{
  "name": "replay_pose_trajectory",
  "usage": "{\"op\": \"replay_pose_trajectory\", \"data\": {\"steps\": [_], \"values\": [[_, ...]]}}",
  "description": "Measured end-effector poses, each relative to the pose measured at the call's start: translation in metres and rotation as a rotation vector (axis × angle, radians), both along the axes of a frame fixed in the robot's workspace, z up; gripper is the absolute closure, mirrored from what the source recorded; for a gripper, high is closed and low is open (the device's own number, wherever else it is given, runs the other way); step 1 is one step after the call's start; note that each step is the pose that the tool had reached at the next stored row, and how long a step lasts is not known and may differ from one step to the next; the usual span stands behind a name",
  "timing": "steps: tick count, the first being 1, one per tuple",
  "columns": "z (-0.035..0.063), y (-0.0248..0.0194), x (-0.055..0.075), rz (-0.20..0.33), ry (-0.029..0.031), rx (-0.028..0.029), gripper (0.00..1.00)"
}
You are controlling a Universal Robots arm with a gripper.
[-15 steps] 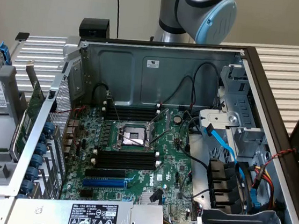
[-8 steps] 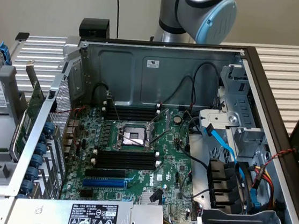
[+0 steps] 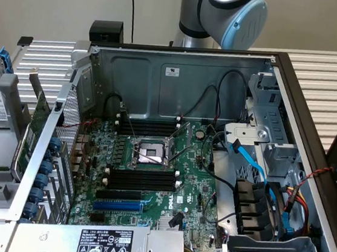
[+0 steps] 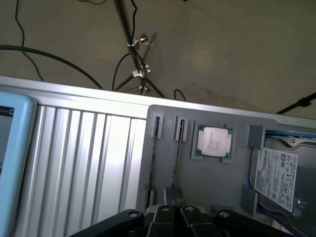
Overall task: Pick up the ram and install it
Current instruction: 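Pick up the ram and move it above insertion slot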
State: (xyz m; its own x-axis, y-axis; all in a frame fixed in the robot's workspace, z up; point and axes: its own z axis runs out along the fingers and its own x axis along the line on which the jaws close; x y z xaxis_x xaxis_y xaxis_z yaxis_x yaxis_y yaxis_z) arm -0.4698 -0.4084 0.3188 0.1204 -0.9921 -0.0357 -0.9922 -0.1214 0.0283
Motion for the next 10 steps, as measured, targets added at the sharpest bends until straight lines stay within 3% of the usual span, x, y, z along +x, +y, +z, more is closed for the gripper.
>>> {"op": "replay_pose_trajectory", "data": {"steps": [5,10], "values": [[-0.0089,-0.0009,0.004,-0.003,0.0029,0.0001,0.9],[-0.0153,-0.0021,0.004,-0.01,0.0154,0.0,0.89]]}}
